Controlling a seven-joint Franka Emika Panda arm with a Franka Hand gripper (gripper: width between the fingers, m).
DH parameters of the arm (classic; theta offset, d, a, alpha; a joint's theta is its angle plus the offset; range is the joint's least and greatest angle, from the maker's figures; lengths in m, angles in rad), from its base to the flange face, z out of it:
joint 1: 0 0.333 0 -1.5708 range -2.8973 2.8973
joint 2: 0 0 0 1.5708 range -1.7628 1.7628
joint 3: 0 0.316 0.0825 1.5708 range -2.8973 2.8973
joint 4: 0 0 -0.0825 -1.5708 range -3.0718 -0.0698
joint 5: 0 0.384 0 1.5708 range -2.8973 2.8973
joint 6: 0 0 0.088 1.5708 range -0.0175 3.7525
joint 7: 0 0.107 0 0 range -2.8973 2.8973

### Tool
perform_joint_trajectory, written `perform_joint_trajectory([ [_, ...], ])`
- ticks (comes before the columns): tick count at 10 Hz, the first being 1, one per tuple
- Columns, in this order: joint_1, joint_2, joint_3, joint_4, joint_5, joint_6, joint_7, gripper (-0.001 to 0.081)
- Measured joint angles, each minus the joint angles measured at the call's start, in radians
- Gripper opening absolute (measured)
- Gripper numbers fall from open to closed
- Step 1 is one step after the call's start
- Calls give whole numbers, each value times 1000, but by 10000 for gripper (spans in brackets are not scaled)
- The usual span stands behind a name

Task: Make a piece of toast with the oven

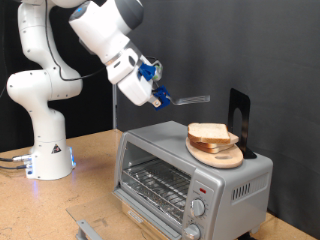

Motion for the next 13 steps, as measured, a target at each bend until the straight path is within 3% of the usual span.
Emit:
perform_joint_trajectory([
  [3,-66,53,-59,52,-125,-133,1,368],
  [5,-65,49,-56,41,-110,-117,-9,368],
  [13,-119,-101,-159,-117,-143,-181,-114,369],
])
